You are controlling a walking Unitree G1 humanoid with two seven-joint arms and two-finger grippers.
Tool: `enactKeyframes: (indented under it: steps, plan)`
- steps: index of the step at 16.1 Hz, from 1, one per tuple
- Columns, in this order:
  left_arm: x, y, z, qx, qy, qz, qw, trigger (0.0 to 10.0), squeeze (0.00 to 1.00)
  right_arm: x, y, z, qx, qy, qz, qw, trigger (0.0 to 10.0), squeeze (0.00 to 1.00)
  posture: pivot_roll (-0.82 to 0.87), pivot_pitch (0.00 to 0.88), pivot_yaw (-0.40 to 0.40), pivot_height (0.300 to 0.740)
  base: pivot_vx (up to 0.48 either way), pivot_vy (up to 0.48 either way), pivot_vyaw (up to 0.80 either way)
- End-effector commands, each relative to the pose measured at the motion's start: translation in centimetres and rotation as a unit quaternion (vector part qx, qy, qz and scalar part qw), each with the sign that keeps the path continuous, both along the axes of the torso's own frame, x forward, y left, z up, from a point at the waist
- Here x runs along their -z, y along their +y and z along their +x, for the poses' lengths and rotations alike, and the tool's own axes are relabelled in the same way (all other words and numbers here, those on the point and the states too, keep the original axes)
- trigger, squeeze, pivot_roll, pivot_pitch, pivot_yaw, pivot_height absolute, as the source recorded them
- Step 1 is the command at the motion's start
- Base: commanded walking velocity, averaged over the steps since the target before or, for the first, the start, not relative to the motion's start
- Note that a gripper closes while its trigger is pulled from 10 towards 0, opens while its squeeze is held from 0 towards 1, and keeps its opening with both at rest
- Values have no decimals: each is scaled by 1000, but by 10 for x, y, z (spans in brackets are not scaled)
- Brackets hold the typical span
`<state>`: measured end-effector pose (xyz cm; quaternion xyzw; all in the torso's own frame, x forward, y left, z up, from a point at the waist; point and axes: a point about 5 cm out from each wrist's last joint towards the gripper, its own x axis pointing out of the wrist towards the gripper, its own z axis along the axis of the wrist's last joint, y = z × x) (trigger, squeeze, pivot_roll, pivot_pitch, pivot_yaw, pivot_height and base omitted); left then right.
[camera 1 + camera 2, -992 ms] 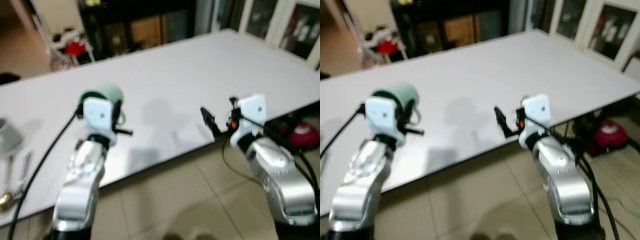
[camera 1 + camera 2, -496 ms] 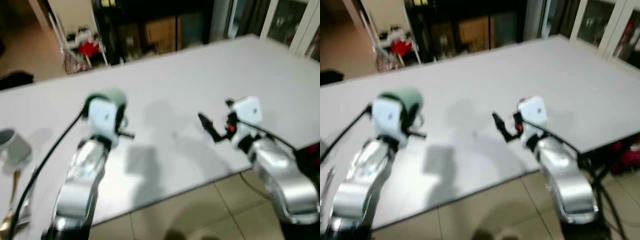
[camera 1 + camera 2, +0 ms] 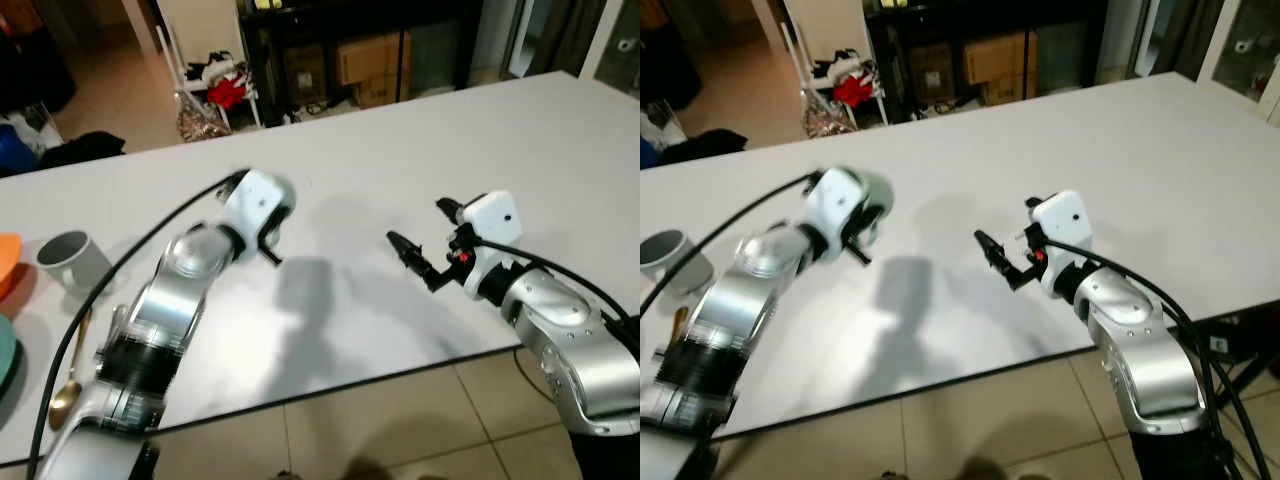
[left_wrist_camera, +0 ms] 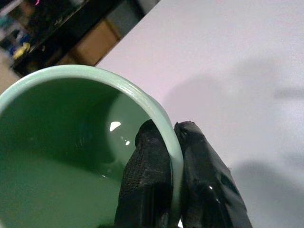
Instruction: Setting the table
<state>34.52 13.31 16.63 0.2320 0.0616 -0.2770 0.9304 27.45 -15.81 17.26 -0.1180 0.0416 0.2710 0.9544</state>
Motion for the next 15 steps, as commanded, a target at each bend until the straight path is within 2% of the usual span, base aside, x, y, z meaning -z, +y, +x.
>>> enactKeyframes:
  steps: [1,2,4,6,10,13,15]
  plan:
    - [-7,4,12,14,-12,32,999,10000,0,-4,6,0,-29,-10,-10,999,10000,0,-143,0,185,740,0,0,0]
    - [-10,2,20,58,20,41,997,10000,0,-3,8,-3,-56,-10,-35,998,10000,0,-145,2,199,740,0,0,0]
    - [-17,1,31,82,39,56,994,10000,0,-4,12,-9,-78,-1,-30,997,10000,0,-136,18,212,740,0,0,0]
    - [-20,4,44,112,74,115,984,10000,0,-4,16,-19,-103,13,-20,994,10000,0,-142,42,227,740,0,0,0]
    - [-21,15,49,143,134,184,963,10000,16,-5,18,-31,-129,25,-15,991,10000,0,-151,59,233,740,0,0,0]
    - [-21,22,49,154,178,194,952,10000,31,-6,19,-39,-148,38,-12,988,10000,0,-159,64,237,740,0,0,0]
    - [-18,26,48,157,192,208,946,10000,35,-6,19,-41,-152,40,-12,988,10000,0,-161,63,237,740,0,0,0]
